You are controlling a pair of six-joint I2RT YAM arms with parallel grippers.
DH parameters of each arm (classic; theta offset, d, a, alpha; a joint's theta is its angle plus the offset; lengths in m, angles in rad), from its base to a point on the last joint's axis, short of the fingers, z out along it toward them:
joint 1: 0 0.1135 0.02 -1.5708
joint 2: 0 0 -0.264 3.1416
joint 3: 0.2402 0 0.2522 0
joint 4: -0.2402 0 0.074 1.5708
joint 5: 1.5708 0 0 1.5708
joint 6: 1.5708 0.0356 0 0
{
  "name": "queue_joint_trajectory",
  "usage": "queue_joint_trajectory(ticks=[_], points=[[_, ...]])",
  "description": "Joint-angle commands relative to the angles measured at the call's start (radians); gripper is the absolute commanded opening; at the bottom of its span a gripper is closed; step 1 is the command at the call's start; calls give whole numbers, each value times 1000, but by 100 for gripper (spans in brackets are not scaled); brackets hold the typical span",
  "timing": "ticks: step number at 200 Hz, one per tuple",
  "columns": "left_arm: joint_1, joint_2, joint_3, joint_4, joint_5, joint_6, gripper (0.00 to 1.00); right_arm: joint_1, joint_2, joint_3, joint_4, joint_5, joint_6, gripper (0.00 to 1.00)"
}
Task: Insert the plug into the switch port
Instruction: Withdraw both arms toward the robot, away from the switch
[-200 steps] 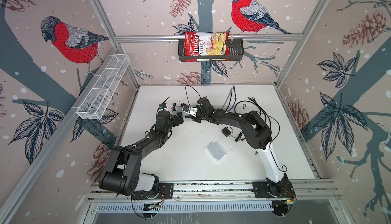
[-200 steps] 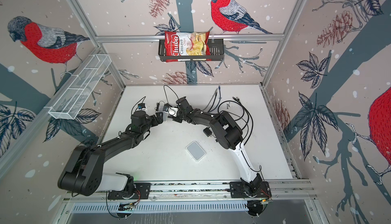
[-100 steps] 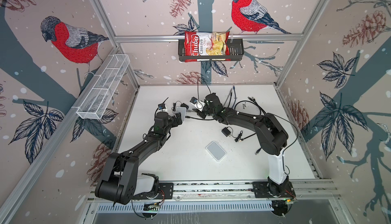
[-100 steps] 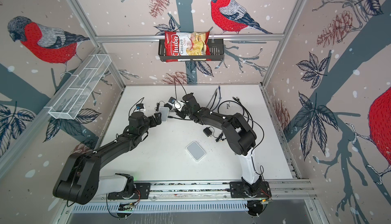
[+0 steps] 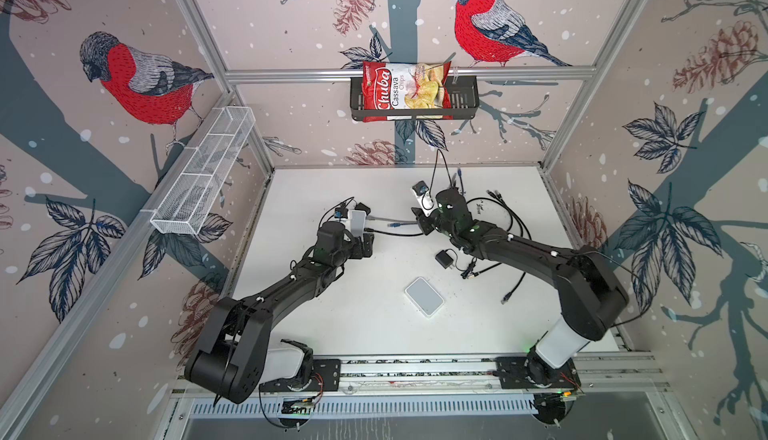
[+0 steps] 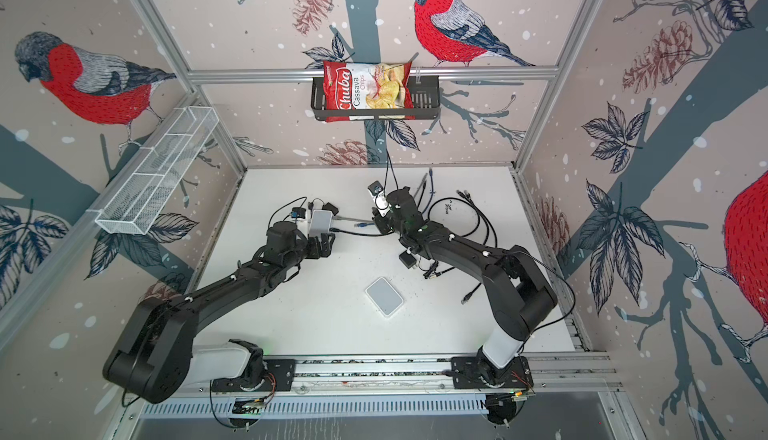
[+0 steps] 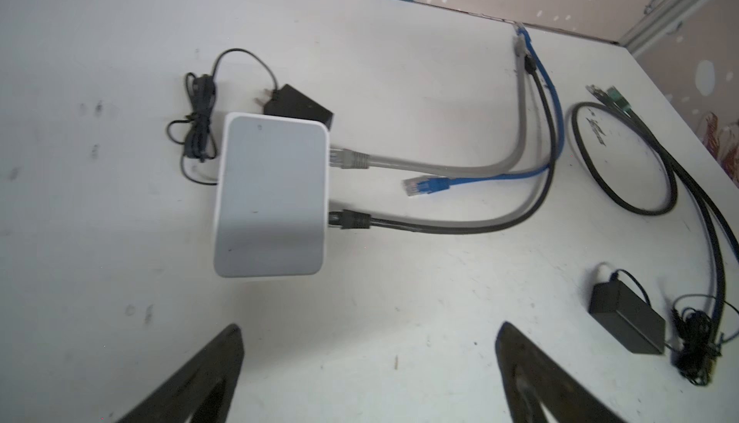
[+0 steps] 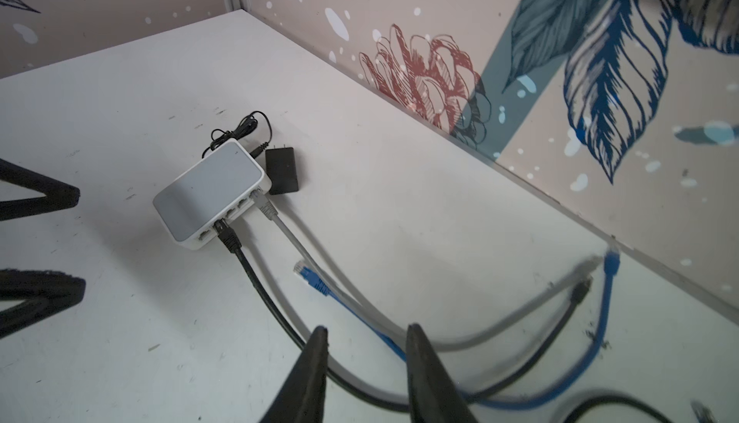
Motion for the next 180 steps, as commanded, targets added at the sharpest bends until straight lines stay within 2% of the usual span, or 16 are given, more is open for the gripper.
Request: queue_joint_trajectory(ticks=[1, 22, 43, 102, 131, 155, 180], points=[[-41, 10, 11, -54, -27, 39, 97, -10, -34, -16, -169, 67, 103, 34], [-96, 19, 13, -57, -44, 41, 97, -30, -58, -39, -279, 88, 176, 34], [-158, 36, 28, -77, -75, 49, 97, -58, -97, -98, -316, 54, 234, 34], [-358, 79, 70, -167, -167, 106, 97, -58, -169, -225, -345, -14, 279, 33], [-438, 89, 63, -195, -170, 137, 97, -38, -201, -300, -350, -30, 307, 32], [-501, 100, 62, -213, -176, 145, 97, -23, -229, -361, -319, -37, 342, 32], [-605, 111, 90, -245, -232, 142, 97, -21, -243, -401, -284, -39, 371, 32]])
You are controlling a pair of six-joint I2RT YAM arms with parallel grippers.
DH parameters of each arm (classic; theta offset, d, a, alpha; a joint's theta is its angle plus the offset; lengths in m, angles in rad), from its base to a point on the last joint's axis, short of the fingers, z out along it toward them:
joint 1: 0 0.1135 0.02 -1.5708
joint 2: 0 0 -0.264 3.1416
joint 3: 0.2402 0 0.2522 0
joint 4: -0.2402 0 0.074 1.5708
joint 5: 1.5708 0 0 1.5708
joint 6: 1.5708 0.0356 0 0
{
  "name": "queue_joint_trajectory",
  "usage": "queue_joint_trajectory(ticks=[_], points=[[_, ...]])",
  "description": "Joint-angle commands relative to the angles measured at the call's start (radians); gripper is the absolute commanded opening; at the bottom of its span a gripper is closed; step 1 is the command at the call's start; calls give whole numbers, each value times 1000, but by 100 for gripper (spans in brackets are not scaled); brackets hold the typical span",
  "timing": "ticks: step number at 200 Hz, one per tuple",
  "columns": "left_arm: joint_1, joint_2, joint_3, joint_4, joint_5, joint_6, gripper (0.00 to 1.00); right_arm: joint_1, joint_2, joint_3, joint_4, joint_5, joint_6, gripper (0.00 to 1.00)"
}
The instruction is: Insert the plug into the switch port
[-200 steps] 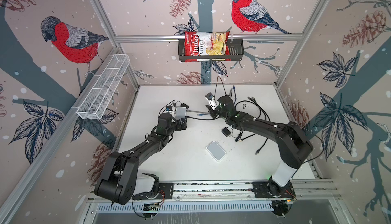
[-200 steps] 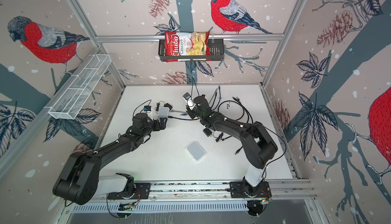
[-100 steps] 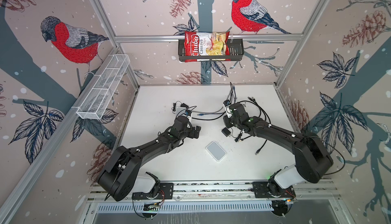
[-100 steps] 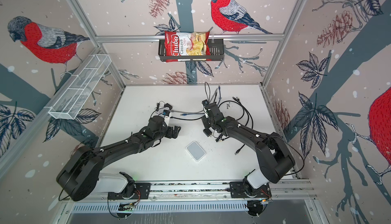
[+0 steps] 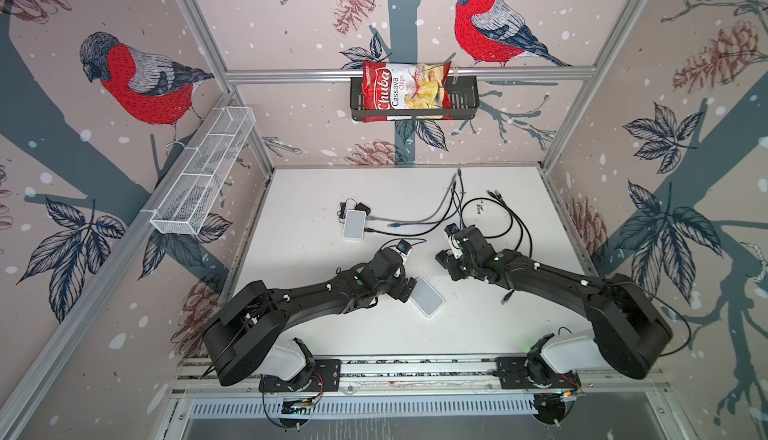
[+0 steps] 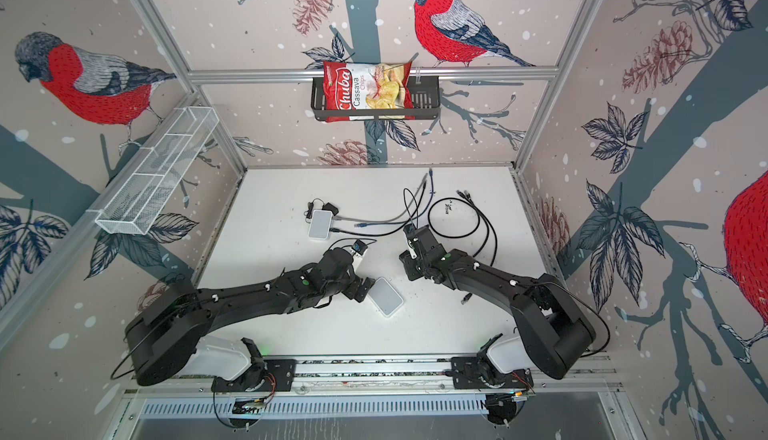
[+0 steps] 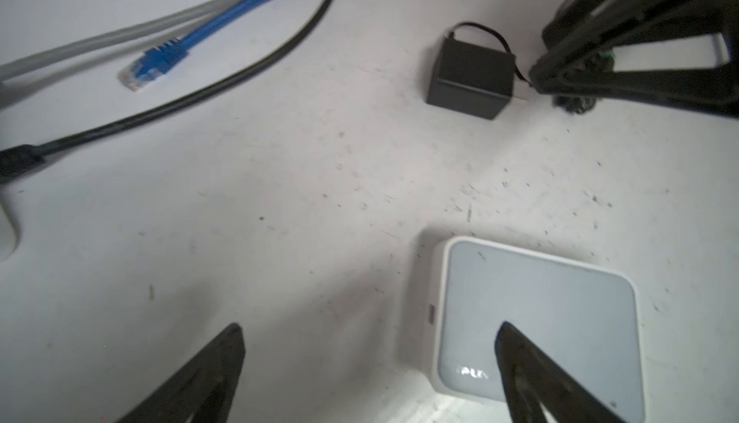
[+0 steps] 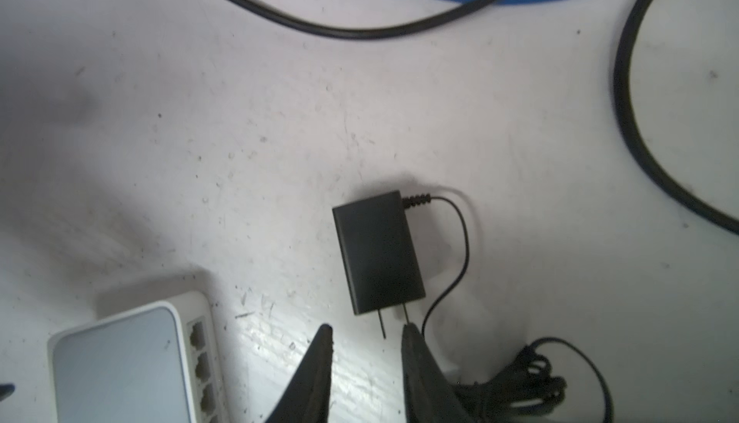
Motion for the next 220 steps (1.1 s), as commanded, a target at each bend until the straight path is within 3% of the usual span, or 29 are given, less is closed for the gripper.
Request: queue_joint_trajectory(ticks=[1, 27, 106, 167, 220], points=[[-75, 9, 26, -39, -62, 16, 97, 3, -10, -22, 46, -10, 54, 32], [-178, 40, 75, -70, -130, 17, 97, 3, -2, -24, 51, 5, 70, 32], [-319, 200, 208, -183, -209, 83, 97, -40, -53, -29, 68, 34, 143, 33], [-342, 300, 262, -296, -338, 77, 97, -77, -86, -22, 102, 7, 144, 33], [-334, 248, 207, -316, -484, 2, 98, -67, -35, -7, 106, -47, 92, 33]])
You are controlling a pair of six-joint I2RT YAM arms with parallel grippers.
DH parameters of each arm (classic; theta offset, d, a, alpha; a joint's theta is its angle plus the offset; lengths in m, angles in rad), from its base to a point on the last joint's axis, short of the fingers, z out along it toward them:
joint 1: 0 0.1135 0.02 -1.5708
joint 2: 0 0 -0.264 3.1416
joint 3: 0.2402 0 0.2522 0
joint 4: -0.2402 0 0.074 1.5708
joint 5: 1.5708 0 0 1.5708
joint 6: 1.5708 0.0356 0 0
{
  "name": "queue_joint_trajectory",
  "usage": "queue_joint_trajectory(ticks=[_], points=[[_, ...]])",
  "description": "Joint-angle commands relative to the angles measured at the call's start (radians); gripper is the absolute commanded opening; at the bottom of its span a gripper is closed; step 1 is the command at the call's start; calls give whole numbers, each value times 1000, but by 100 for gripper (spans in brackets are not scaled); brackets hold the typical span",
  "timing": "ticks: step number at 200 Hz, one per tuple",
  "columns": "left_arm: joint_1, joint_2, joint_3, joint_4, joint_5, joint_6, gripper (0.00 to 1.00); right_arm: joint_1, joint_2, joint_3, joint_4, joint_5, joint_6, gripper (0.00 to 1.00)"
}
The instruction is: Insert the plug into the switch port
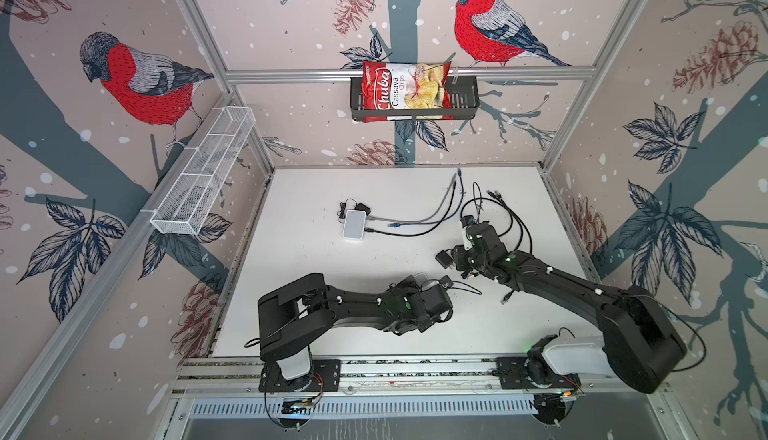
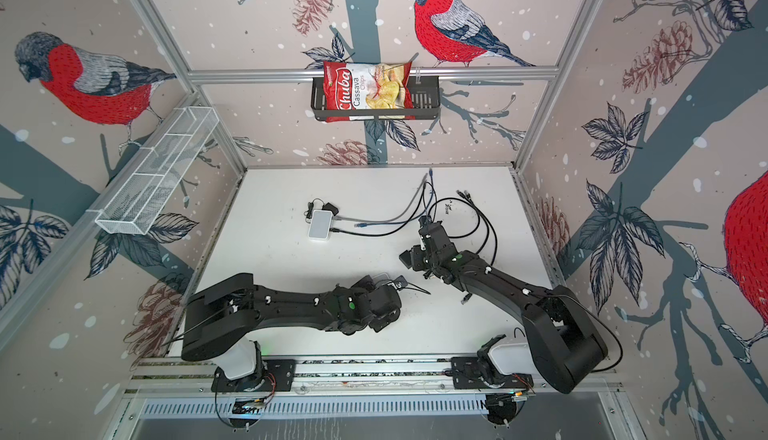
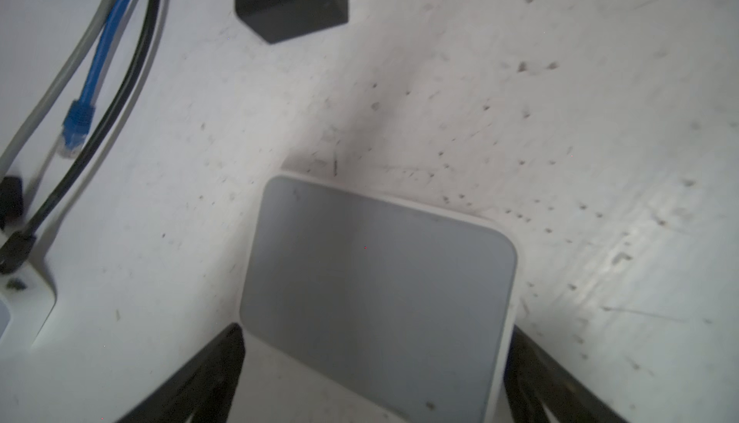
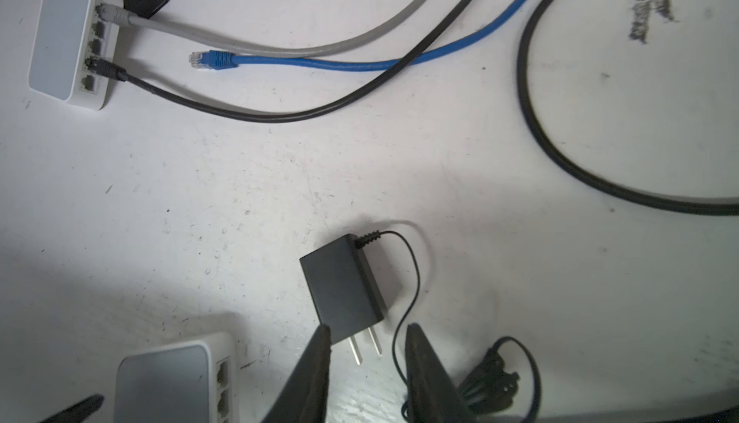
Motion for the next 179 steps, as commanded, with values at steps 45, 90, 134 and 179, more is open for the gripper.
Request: queue_joint_trajectory(ticks=[45, 90, 134, 179], points=[[119, -70, -53, -45, -73, -156, 97, 79, 92, 28, 23, -34, -75, 32], [265, -144, -118, 17, 8, -247, 97, 136, 181, 65, 5, -34, -90, 31], [366, -230, -164, 75, 52, -282, 98, 177, 224, 84, -23, -25, -79, 30], [438, -325, -210, 153, 93, -308, 98, 221, 253, 105, -19, -102, -80, 30]])
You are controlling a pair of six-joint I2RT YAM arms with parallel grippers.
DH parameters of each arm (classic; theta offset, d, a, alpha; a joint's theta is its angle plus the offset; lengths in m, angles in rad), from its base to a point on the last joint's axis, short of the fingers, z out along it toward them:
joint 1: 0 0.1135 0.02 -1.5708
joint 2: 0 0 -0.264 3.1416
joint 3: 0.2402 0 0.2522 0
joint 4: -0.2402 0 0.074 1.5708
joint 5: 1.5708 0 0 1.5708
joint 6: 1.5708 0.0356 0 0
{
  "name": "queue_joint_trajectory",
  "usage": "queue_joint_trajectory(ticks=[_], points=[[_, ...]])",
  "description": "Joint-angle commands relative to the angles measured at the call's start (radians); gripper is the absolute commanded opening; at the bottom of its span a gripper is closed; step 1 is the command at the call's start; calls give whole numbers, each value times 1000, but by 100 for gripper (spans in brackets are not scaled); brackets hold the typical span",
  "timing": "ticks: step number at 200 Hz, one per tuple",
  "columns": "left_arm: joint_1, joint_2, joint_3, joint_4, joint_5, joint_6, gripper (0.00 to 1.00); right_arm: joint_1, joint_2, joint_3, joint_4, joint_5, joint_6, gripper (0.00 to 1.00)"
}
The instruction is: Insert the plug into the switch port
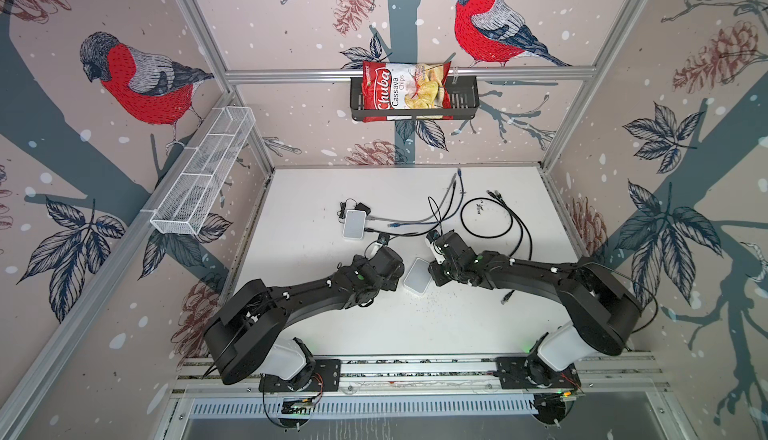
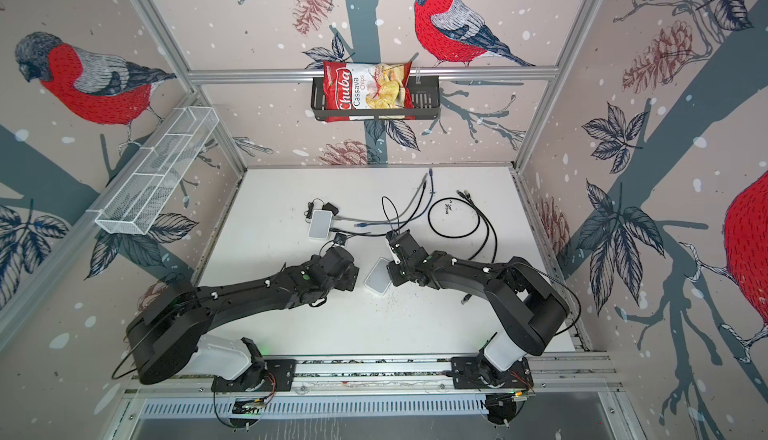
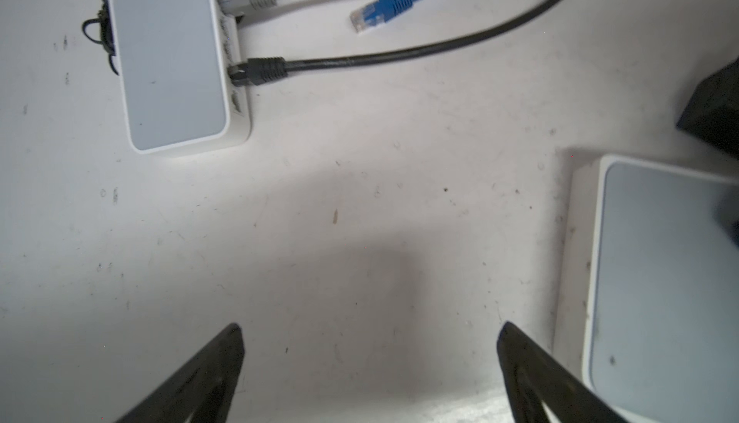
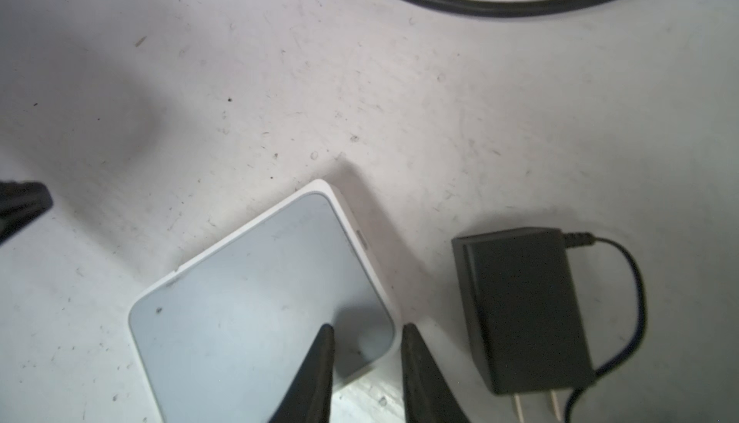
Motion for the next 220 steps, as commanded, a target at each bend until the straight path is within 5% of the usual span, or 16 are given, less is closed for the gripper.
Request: queue_joint_trajectory(ticks=[1, 51, 88, 140, 220], points=[[24, -42, -19, 75, 31, -24, 98, 24, 23, 13, -19, -64, 3, 30], [39, -151, -61, 126, 39, -7, 98, 57, 26, 38, -11, -104, 12, 30], [40, -209, -85, 169, 53, 13, 98, 29, -63, 55, -55, 69, 39, 34], [41, -223, -98, 271, 114, 75, 98, -154, -180, 71, -222, 161, 52, 35], [41, -163, -82, 346, 104, 127, 98, -320, -204, 58, -368, 73, 30, 35]])
